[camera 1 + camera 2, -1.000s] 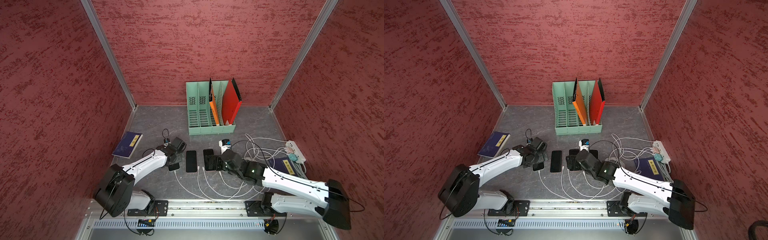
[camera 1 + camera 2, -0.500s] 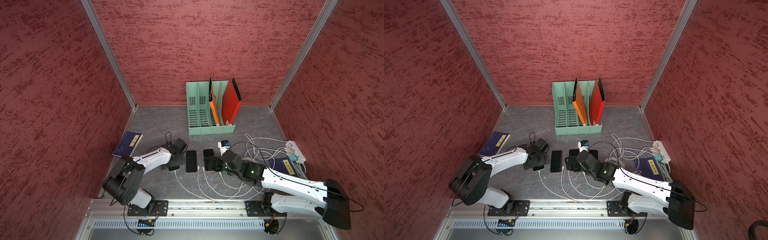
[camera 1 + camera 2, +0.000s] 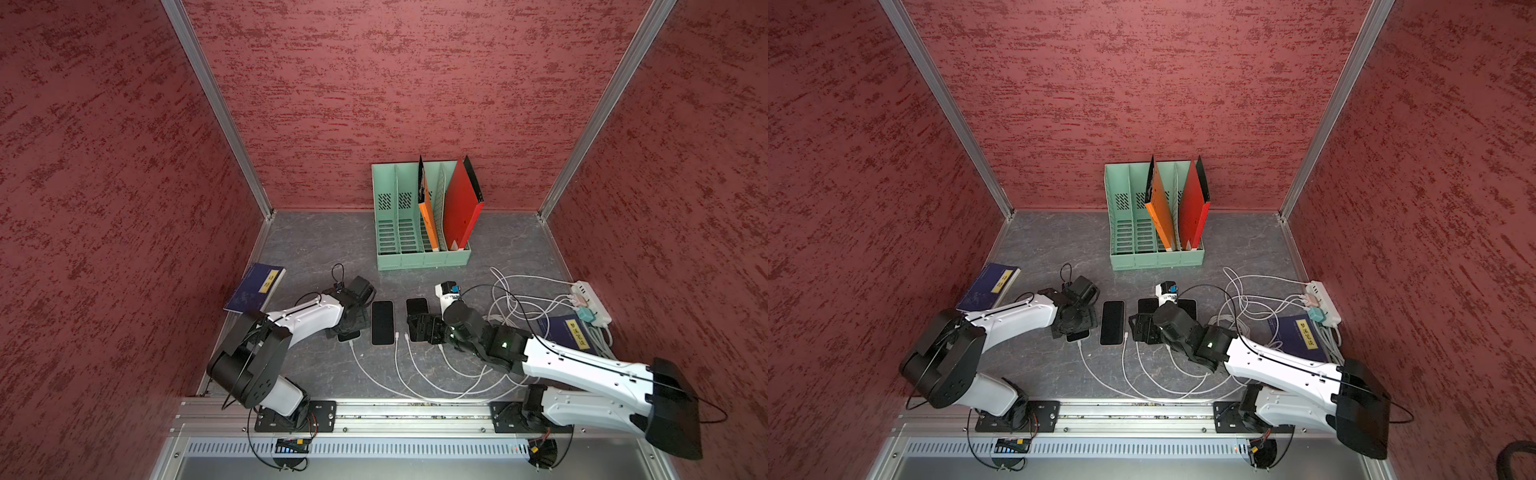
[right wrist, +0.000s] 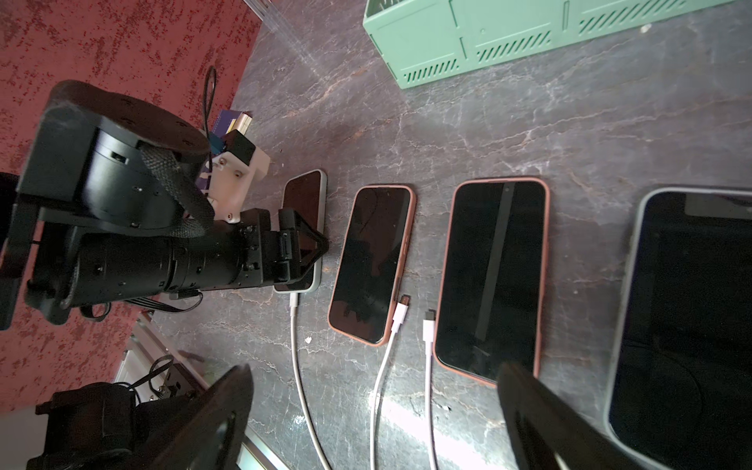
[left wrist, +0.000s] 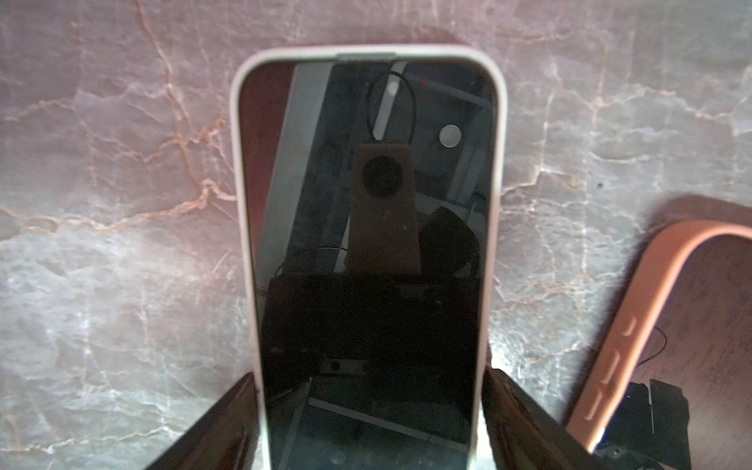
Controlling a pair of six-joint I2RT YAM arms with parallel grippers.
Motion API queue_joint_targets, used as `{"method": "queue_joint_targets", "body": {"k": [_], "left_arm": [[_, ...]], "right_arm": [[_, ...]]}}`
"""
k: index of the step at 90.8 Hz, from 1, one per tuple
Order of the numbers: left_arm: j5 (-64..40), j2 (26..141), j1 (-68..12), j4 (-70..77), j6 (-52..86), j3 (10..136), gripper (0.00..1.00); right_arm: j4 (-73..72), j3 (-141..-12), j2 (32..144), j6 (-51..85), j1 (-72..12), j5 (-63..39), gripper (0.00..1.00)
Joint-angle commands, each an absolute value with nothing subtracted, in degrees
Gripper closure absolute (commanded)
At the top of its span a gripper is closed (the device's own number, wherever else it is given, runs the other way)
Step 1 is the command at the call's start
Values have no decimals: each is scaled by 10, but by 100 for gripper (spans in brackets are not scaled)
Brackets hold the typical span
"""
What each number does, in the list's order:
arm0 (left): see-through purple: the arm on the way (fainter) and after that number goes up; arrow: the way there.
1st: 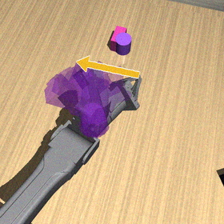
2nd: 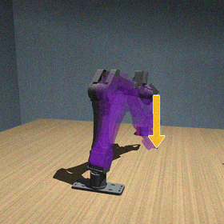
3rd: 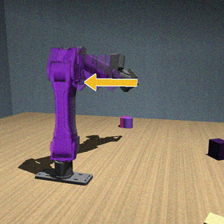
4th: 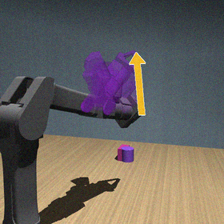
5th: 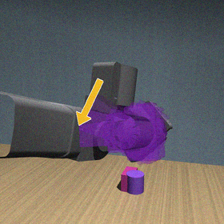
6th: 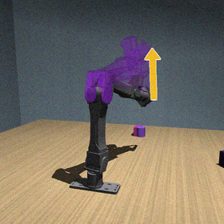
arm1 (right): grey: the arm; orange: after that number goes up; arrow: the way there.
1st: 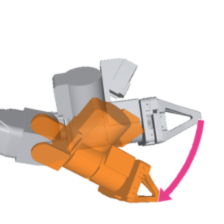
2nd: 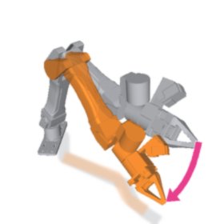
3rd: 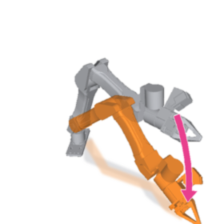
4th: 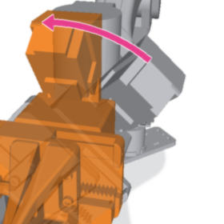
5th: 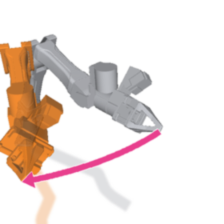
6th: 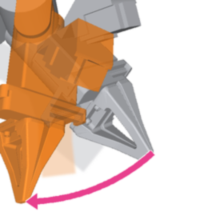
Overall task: Unplug the charging cable from the phone
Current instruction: Pick up the phone at the center of the board.
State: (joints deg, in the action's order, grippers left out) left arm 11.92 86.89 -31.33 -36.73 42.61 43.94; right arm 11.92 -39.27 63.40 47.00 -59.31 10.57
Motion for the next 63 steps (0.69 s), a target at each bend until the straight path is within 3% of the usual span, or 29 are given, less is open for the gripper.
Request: {"method": "queue_joint_targets", "body": {"k": [1, 26, 50, 63], "left_arm": [[123, 880, -309, -365, 421, 432, 17], [126, 863, -309, -366, 419, 426, 36], [131, 823, -310, -360, 418, 425, 71], [131, 806, -310, -359, 419, 425, 80]], "right_arm": [[101, -383, 621, 470, -591, 96, 2], [95, -383, 626, 475, -591, 91, 2], [99, -395, 645, 477, -591, 86, 2], [89, -398, 655, 474, -591, 76, 2]]}}
